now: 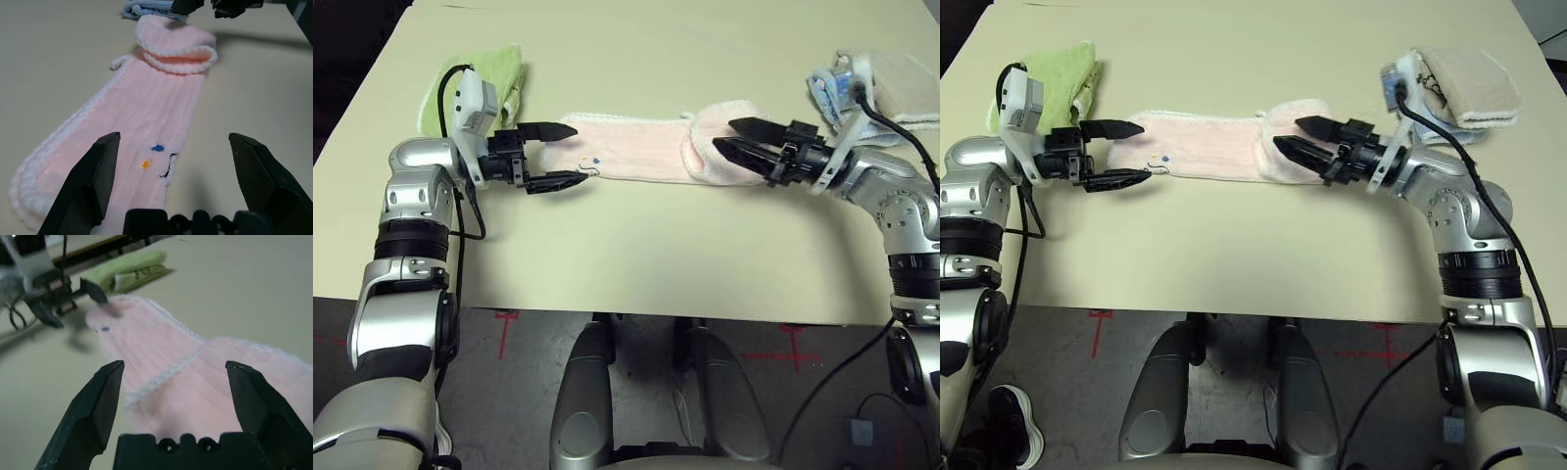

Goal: Fold the towel and set it aside.

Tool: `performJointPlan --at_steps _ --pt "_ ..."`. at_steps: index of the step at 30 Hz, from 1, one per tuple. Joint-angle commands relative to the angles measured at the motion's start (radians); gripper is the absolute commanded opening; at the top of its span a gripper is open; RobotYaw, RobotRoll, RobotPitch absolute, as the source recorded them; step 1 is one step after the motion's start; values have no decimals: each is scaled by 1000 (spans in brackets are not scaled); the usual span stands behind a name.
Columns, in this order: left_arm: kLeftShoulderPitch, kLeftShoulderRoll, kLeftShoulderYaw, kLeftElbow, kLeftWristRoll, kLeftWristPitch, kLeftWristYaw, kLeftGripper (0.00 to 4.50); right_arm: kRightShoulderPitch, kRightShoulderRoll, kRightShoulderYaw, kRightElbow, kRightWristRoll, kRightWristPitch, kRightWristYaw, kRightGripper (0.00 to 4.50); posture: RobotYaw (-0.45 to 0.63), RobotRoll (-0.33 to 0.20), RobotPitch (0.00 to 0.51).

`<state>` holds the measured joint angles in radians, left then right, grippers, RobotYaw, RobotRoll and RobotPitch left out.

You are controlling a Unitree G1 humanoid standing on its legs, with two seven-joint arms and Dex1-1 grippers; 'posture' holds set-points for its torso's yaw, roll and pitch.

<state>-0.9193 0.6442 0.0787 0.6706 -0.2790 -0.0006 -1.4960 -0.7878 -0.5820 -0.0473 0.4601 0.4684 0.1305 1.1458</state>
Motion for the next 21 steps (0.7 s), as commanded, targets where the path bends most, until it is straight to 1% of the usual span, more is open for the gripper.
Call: performJointPlan --at_steps 1,2,5,10,13,18,21 --pt "36 3 -4 -46 -17 20 4 4500 -30 -19 14 166 -82 -182 110 3482 20 0 326" --pt "42 5 -4 -56 -20 26 6 4500 -43 -21 16 214 -99 -218 138 3158 32 0 327" --pt "59 14 0 -83 -28 43 10 4500 -81 -17 7 315 -129 -285 191 1998 44 0 328" --pt "81 23 4 -115 -34 63 19 4500 -134 7 -8 398 -132 -302 245 24 49 0 328" --pt "86 26 4 -123 -36 68 22 4500 -160 29 -8 424 -141 -309 258 24 49 0 328" --pt "79 22 -1 -116 -33 69 26 4500 -224 104 2 493 -165 -321 244 24 47 0 327" --pt "70 16 -3 -103 -31 65 26 4500 -246 150 20 550 -208 -344 211 24 46 0 325"
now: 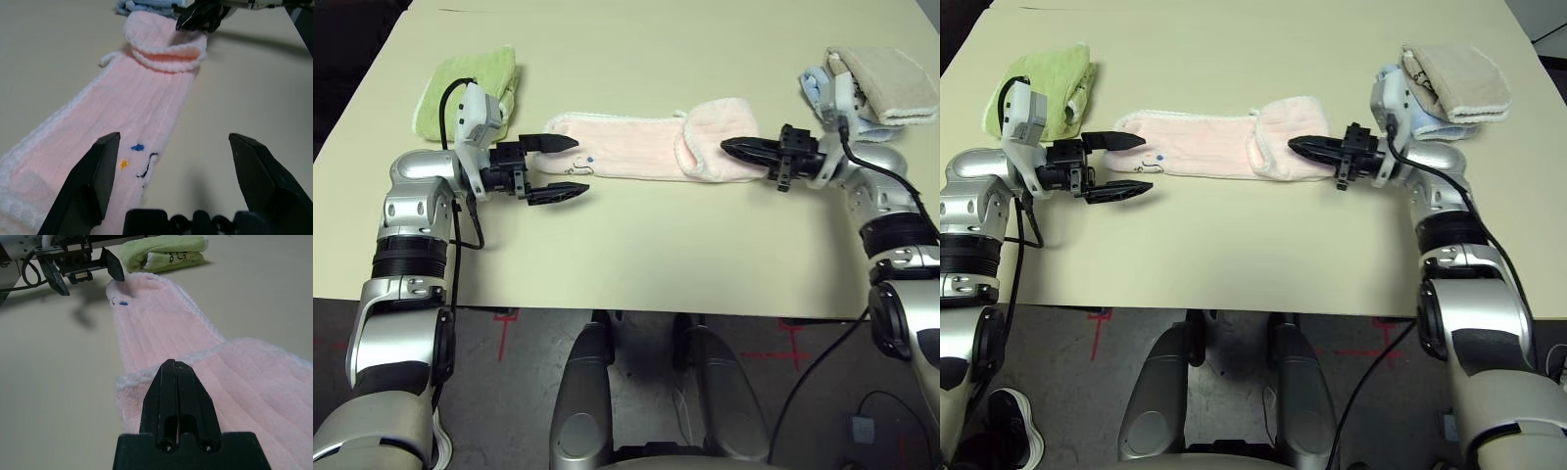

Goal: Fold the towel and set it aside.

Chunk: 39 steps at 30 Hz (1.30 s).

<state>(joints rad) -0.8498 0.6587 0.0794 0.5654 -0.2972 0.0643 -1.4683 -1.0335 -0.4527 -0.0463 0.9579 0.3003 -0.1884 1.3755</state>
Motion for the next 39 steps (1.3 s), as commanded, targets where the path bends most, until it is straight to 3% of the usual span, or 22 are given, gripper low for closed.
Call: performJointPlan --at_steps 1,8,16,20,30,39 --pt "-2 -1 -3 5 -14 -2 0 4500 -8 38 18 74 -51 -18 -45 24 46 0 325" --pt "-16 -16 -2 17 -12 -11 13 4500 15 62 43 168 -141 -33 -91 24 74 0 320" --pt "-14 -13 1 20 -11 -18 16 4500 -79 70 -110 147 -10 52 -133 24 63 0 305" --pt "-19 -17 0 32 -10 -29 16 4500 -101 53 -138 144 -13 97 -203 24 51 0 298" --pt "-36 -26 -7 44 -9 -38 14 4500 -101 66 -71 200 -142 84 -415 24 53 0 298" --pt "-27 -28 -10 25 -11 -25 19 4500 -69 131 -92 263 -150 84 -487 24 61 0 303"
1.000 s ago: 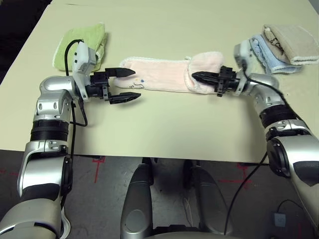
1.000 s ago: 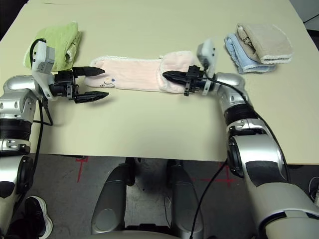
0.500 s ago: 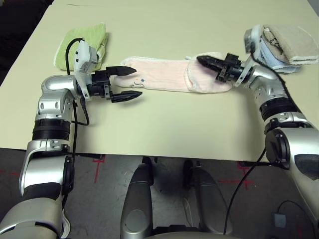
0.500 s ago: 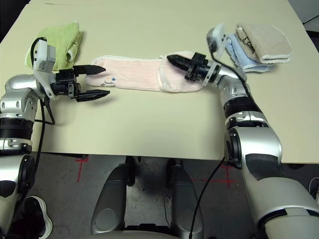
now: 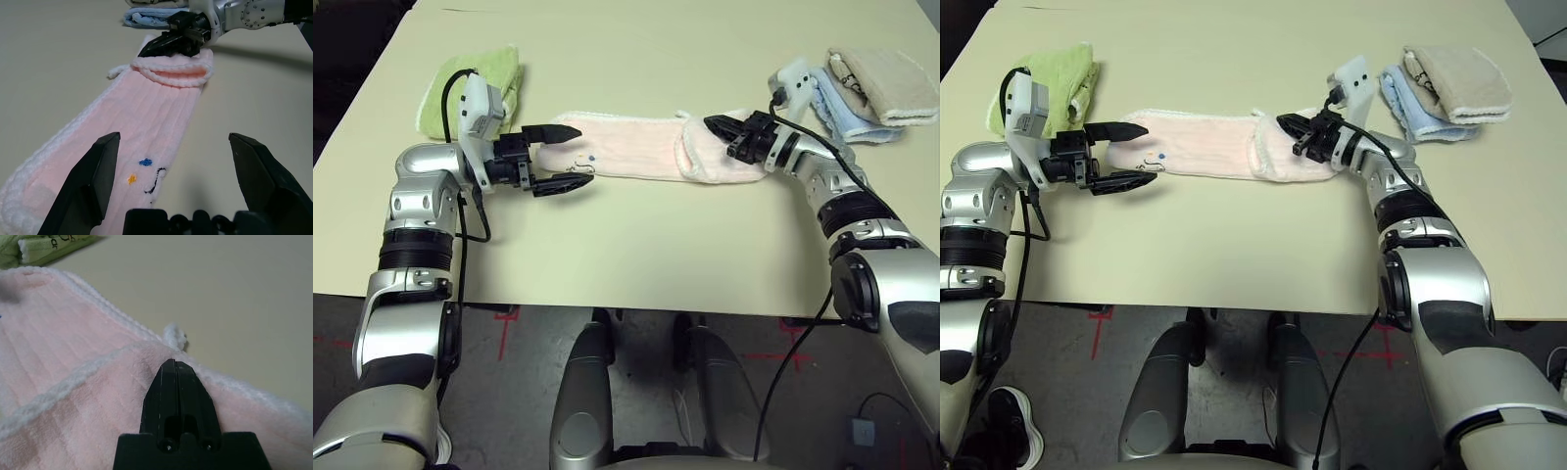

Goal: Fold the towel and set it aside.

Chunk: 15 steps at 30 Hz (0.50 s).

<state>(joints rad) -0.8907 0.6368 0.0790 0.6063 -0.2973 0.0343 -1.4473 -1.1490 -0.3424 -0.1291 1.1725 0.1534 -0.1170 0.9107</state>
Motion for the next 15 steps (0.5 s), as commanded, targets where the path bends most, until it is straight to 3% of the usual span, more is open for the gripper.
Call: performJointPlan --at_steps 1,8,15 --pt "15 -6 -9 -18 -12 6 -1 4500 45 26 -25 46 13 7 -18 24 63 0 306" --pt "23 0 -2 -26 -15 10 3 4500 -10 -44 -132 -41 137 19 158 24 57 0 305" --pt "30 4 3 -8 -10 -12 16 4500 109 -246 -44 -182 93 4 479 24 19 0 310"
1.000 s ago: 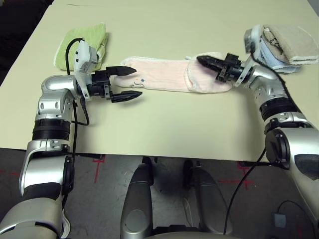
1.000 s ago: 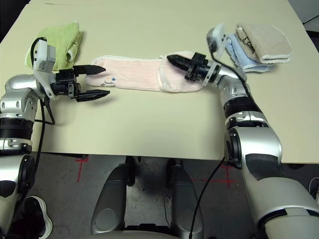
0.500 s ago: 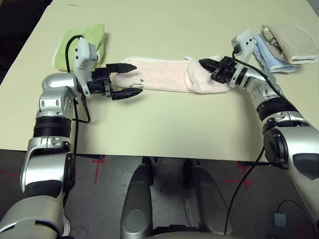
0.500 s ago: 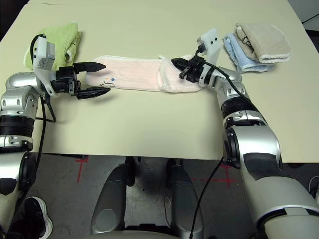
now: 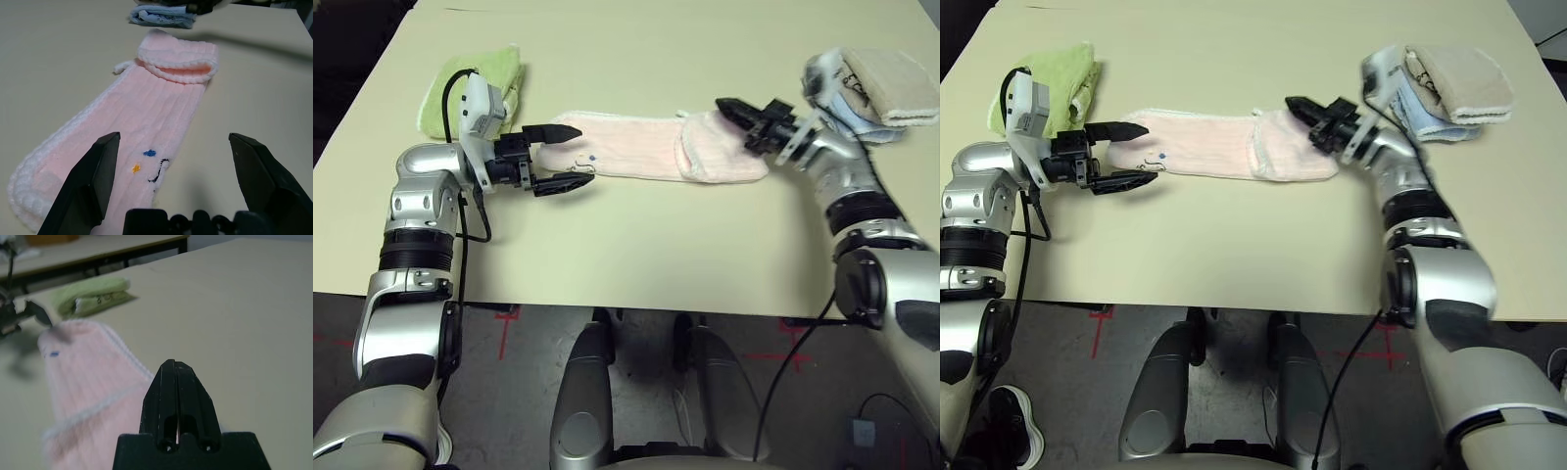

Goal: Fold the towel and set it aside.

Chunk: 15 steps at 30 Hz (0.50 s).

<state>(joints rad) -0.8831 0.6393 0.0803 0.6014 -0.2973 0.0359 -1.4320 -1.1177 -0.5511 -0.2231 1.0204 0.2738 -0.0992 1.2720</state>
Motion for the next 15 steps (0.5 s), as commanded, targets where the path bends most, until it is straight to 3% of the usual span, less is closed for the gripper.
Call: performJointPlan --at_steps 1,15 --pt "23 1 2 0 -10 -15 1 4500 101 -57 61 -44 -26 -18 159 24 16 0 313" --pt "42 2 1 -16 -16 0 2 4500 234 -142 71 -199 38 26 336 24 21 0 318"
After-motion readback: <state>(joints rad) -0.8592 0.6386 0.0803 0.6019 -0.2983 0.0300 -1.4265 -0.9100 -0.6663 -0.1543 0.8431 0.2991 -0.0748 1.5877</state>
